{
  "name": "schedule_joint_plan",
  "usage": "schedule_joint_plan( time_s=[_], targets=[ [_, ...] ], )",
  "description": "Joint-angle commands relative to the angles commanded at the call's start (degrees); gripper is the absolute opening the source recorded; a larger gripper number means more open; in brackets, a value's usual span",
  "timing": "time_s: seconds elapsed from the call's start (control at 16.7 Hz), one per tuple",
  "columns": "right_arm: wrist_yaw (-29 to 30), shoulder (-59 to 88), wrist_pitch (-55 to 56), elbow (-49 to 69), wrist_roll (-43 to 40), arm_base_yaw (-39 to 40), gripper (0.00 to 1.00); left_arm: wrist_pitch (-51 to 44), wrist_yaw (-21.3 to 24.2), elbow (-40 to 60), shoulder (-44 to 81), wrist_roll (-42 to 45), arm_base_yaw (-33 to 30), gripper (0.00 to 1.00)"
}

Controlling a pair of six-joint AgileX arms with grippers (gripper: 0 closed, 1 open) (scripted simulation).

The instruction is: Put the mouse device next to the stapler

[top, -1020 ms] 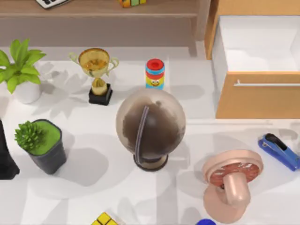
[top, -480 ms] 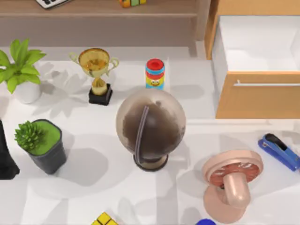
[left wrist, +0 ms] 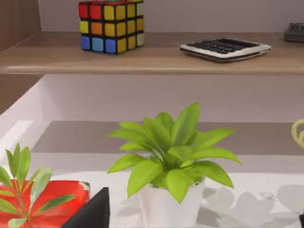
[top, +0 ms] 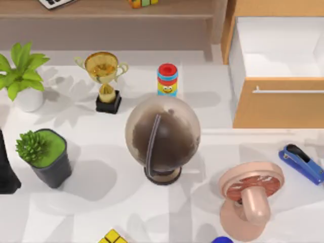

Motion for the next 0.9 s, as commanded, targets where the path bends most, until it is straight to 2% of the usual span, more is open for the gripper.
schedule_joint_plan(
  time_s=[0.9],
  targets=[
    [-0.7,0.9,7.3,-2.1,-8.6,1.2,0.00,0.0,0.0,0.0,0.0,0.0,0.0,1.00]
  ],
)
